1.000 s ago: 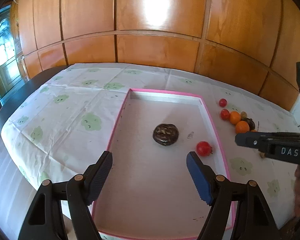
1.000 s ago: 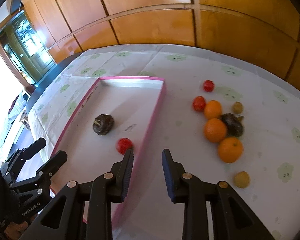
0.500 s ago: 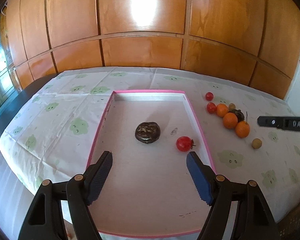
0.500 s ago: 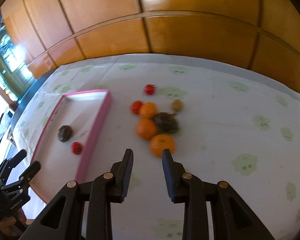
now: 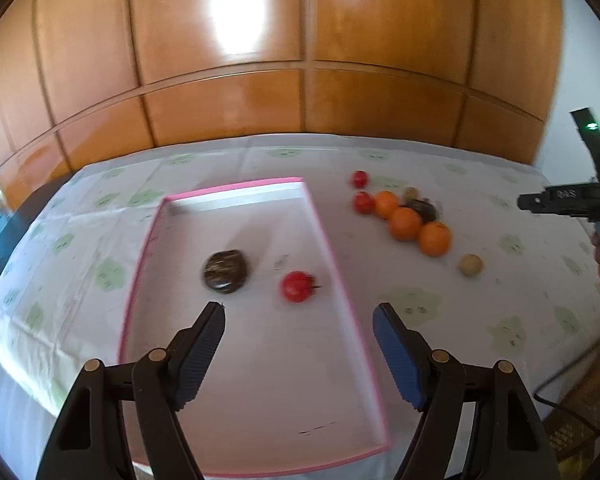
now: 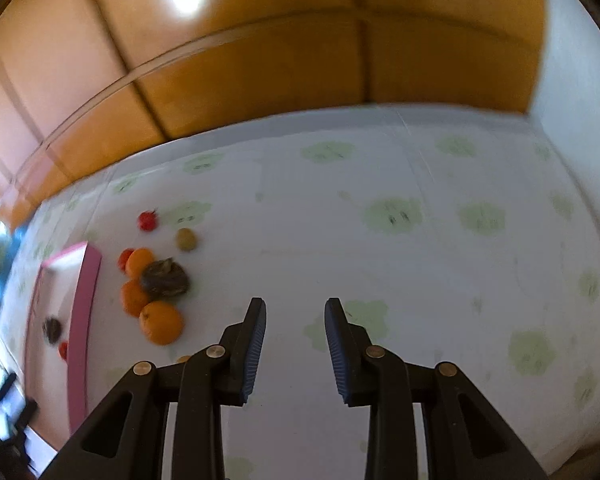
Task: Organize fruits
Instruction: 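Move the left tool to the small tan round fruit and close on it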
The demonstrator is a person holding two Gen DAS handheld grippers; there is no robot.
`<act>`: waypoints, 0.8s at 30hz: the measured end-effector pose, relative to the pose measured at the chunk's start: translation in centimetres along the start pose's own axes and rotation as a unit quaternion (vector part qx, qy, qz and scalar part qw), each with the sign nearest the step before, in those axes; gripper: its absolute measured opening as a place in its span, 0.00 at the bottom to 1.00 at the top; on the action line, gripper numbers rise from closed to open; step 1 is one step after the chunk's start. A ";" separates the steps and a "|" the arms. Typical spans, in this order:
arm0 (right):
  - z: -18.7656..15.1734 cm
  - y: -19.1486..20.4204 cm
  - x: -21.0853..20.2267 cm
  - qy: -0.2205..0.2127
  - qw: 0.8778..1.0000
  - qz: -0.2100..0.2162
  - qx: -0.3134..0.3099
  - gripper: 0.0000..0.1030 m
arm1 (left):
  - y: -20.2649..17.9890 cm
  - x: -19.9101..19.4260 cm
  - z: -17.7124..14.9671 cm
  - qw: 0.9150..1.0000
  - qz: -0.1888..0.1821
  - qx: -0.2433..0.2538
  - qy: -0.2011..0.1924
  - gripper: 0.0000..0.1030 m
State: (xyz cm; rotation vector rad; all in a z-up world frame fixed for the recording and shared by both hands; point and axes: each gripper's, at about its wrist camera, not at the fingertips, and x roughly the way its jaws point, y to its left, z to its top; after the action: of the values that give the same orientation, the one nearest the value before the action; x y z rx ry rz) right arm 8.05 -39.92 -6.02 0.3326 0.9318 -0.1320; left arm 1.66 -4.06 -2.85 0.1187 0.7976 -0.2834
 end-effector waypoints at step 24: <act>0.4 -0.3 0.3 0.013 0.999 0.041 0.025 0.30 | -17.4 10.3 4.1 0.978 -0.149 0.113 0.095 0.49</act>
State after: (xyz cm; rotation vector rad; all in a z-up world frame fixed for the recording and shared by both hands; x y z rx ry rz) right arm 8.43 -40.36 -6.10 0.4194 0.9393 -0.0767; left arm 6.24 -23.65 -7.39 0.2432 0.9724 -0.6537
